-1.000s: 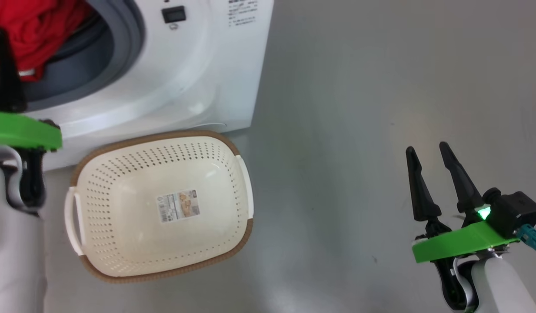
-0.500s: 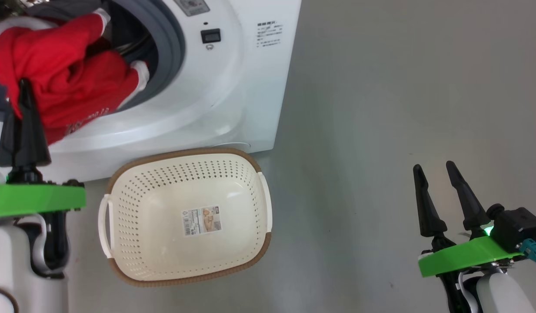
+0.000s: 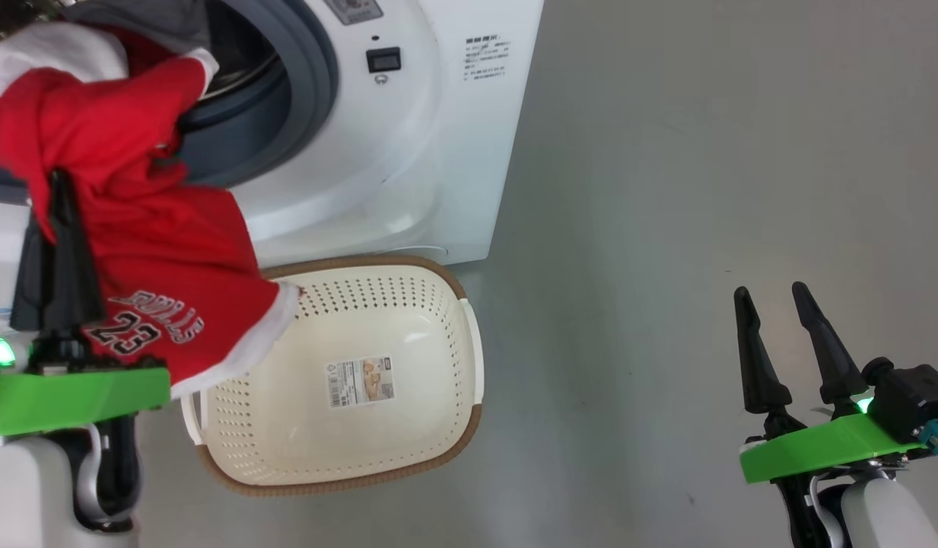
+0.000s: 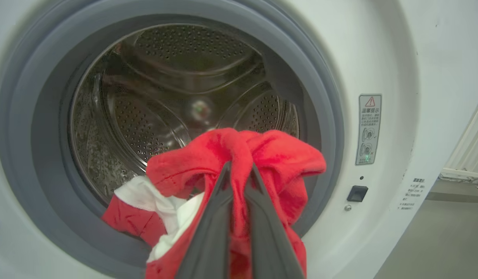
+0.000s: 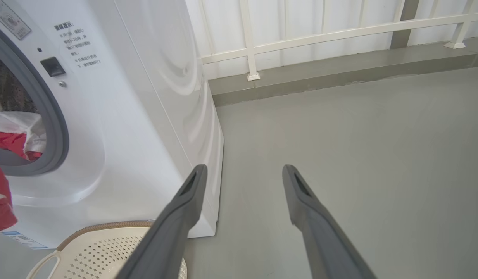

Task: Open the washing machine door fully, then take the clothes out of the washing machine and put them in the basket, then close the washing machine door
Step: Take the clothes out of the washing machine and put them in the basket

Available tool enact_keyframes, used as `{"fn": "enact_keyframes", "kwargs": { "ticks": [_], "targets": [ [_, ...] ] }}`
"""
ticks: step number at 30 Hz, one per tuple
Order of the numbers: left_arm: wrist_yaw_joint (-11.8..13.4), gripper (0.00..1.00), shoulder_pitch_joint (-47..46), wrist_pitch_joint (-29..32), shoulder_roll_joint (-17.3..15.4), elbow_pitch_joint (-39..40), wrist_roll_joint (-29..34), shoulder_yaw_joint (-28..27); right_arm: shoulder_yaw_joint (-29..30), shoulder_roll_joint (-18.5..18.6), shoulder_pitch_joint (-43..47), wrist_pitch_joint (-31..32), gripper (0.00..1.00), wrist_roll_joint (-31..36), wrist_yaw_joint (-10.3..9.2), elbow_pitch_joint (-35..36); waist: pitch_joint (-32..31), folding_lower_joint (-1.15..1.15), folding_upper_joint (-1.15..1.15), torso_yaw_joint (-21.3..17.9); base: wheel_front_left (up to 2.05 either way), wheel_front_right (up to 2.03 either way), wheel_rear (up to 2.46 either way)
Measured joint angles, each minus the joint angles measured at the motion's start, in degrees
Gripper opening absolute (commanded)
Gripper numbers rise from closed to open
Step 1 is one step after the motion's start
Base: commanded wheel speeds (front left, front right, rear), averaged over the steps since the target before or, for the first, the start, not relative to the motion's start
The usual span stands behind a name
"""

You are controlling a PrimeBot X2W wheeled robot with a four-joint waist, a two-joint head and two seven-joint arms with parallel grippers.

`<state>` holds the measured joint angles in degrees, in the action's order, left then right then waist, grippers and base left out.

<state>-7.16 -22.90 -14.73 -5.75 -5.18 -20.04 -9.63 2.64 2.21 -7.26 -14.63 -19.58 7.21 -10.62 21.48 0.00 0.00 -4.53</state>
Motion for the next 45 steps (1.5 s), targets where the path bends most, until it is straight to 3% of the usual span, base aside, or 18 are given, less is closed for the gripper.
{"fn": "enact_keyframes", "kwargs": {
  "ticks": [10, 17, 30, 40, 45],
  "targets": [
    [0.0, 0.0, 1.0, 0.0, 1.0, -10.3, 0.5, 3.0, -1.4, 0.0, -0.7, 0.0, 1.0, -0.4, 0.0, 0.6, 3.0, 0.0, 0.0, -0.7, 0.0, 0.0, 0.0],
    [0.0, 0.0, -0.2, 0.0, 0.8, -21.6, 0.5, 7.1, -1.5, 0.0, -3.0, 0.0, 1.0, -0.6, 0.0, 1.3, 7.1, 0.0, 0.0, -1.4, 0.0, 0.0, 0.0],
    [0.0, 0.0, -12.2, 0.0, -1.2, -41.4, -0.3, 12.9, -2.8, 0.1, -7.0, 0.0, 1.0, -1.6, 0.0, 2.5, 17.2, 0.0, 0.0, -2.9, 0.0, 0.0, 0.0],
    [0.0, 0.0, -20.2, 0.0, -3.3, -50.0, -1.7, 16.5, -3.7, 0.2, -9.4, 0.0, 1.0, -1.6, 0.0, 3.6, 23.4, 0.0, 0.0, -3.7, 0.0, 0.0, 0.0],
    [0.0, 0.21, -22.2, 0.0, -3.5, -52.6, -2.1, 16.9, -3.8, 0.2, -9.7, 0.0, 1.0, -1.6, 0.0, 3.9, 25.2, 0.0, 0.0, -3.8, 0.0, 0.0, 0.0]
  ]
}}
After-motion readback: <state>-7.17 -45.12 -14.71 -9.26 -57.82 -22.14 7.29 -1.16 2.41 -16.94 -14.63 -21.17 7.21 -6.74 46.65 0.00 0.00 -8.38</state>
